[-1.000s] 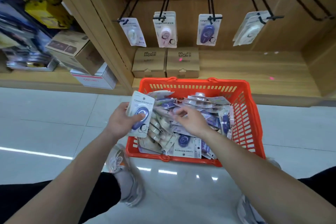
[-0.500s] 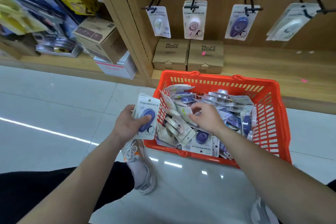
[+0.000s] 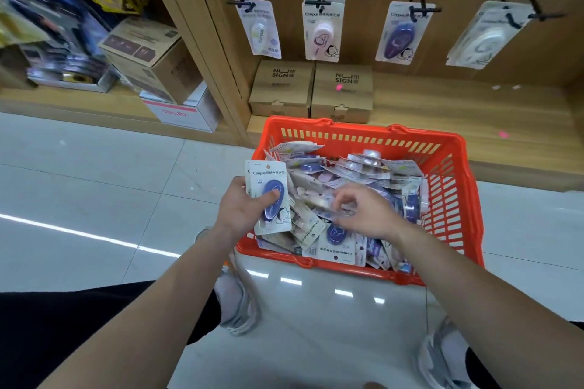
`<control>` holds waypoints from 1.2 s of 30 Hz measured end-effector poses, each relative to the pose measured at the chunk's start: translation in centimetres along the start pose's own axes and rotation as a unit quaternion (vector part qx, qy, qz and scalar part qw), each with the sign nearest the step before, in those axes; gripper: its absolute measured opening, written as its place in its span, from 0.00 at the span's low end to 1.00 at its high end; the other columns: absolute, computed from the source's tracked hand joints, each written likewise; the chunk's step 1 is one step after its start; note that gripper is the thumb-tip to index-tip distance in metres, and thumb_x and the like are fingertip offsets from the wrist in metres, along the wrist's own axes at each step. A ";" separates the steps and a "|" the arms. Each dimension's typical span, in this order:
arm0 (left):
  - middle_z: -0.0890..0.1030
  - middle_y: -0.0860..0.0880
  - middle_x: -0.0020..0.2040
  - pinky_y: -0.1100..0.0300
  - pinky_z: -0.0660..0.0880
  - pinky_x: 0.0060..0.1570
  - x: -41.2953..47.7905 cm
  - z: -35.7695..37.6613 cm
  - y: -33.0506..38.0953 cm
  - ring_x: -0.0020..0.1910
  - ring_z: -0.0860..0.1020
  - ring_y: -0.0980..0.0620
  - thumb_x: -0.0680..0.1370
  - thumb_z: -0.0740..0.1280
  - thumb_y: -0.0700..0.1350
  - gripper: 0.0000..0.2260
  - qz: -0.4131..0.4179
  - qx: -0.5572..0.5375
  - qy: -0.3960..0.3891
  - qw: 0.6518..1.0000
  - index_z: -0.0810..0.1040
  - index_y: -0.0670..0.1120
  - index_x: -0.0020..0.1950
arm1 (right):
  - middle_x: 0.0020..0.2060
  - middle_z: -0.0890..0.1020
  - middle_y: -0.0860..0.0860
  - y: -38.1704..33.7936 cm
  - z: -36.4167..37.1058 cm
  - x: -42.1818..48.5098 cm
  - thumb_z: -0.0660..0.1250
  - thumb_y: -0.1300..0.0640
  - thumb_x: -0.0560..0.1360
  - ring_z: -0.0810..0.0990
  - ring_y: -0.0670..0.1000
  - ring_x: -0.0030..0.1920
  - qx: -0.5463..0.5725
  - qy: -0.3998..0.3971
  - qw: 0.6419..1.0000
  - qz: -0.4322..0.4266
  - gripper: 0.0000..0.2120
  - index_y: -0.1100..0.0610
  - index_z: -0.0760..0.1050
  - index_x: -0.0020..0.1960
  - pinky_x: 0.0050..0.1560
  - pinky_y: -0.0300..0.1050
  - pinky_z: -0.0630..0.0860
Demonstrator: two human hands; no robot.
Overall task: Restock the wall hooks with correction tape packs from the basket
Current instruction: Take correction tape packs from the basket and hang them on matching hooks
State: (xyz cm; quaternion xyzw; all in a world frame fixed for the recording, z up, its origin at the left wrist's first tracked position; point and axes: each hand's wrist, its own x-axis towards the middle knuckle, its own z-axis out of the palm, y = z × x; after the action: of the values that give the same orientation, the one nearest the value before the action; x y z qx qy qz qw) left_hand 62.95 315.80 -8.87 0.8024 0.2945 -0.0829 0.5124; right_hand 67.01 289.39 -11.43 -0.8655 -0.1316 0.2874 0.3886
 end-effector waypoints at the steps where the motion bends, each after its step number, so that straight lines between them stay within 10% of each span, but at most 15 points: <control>1: 0.84 0.50 0.51 0.57 0.78 0.45 0.1 0.1 -0.1 0.50 0.83 0.50 0.73 0.79 0.48 0.20 0.001 0.005 0.006 1.000 0.73 0.47 0.58 | 0.55 0.80 0.42 0.4 0.6 0.0 0.80 0.47 0.69 0.79 0.46 0.57 -0.026 -0.029 0.999 0.007 0.11 0.45 0.78 0.43 0.63 0.53 0.76; 6: 0.82 0.50 0.51 0.60 0.75 0.41 0.1 -0.5 -0.5 0.50 0.82 0.49 0.74 0.78 0.50 0.20 0.007 0.051 0.022 0.998 0.72 0.48 0.58 | 0.40 0.81 0.43 0.6 2.2 1.2 0.68 0.31 0.74 0.77 0.46 0.46 -0.073 0.014 0.997 0.019 0.20 0.48 0.77 0.41 0.47 0.47 0.73; 9: 0.83 0.50 0.51 0.61 0.74 0.39 -0.4 -1.0 -0.6 0.48 0.82 0.50 0.73 0.78 0.50 0.21 0.010 0.057 0.030 0.998 0.73 0.47 0.59 | 0.41 0.80 0.47 -0.1 2.9 2.2 0.53 0.28 0.78 0.74 0.52 0.53 -0.119 -0.012 0.992 0.032 0.28 0.49 0.76 0.40 0.54 0.52 0.73; 14: 0.83 0.50 0.51 0.58 0.77 0.44 -0.9 -2.0 -1.2 0.49 0.82 0.49 0.74 0.78 0.50 0.21 0.000 0.051 0.034 0.998 0.73 0.48 0.60 | 0.49 0.79 0.44 -0.8 4.9 2.9 0.68 0.34 0.74 0.72 0.53 0.57 -0.180 0.037 0.981 0.069 0.17 0.46 0.71 0.49 0.58 0.53 0.69; 18: 0.83 0.50 0.51 0.58 0.77 0.44 -1.2 -2.1 -1.6 0.50 0.82 0.50 0.74 0.78 0.50 0.22 -0.004 0.050 0.032 0.998 0.74 0.47 0.61 | 0.67 0.75 0.49 -0.9 6.1 3.0 0.67 0.27 0.70 0.68 0.56 0.67 -0.241 0.018 0.968 0.074 0.38 0.48 0.68 0.72 0.66 0.56 0.64; 26: 0.84 0.52 0.50 0.60 0.75 0.43 -1.9 -2.4 -2.4 0.49 0.82 0.53 0.73 0.79 0.49 0.20 -0.013 0.018 0.030 0.999 0.74 0.48 0.59 | 0.71 0.73 0.52 -1.0 5.5 2.8 0.78 0.33 0.64 0.66 0.58 0.71 -0.236 0.019 0.967 0.095 0.55 0.52 0.57 0.81 0.70 0.56 0.63; 36: 0.84 0.53 0.49 0.68 0.72 0.36 -1.5 -1.9 -1.4 0.44 0.81 0.59 0.74 0.78 0.46 0.18 0.008 -0.029 0.016 0.999 0.74 0.47 0.59 | 0.48 0.84 0.48 -0.9 -0.3 0.6 0.76 0.61 0.75 0.85 0.49 0.40 0.066 0.043 0.994 0.075 0.14 0.53 0.77 0.57 0.34 0.46 0.81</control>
State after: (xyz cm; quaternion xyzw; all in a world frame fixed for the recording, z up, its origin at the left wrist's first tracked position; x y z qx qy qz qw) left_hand 60.64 317.28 -8.40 0.7907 0.2982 -0.0574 0.5316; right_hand 67.66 290.10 -10.80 -0.8571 -0.0302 0.2867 0.4270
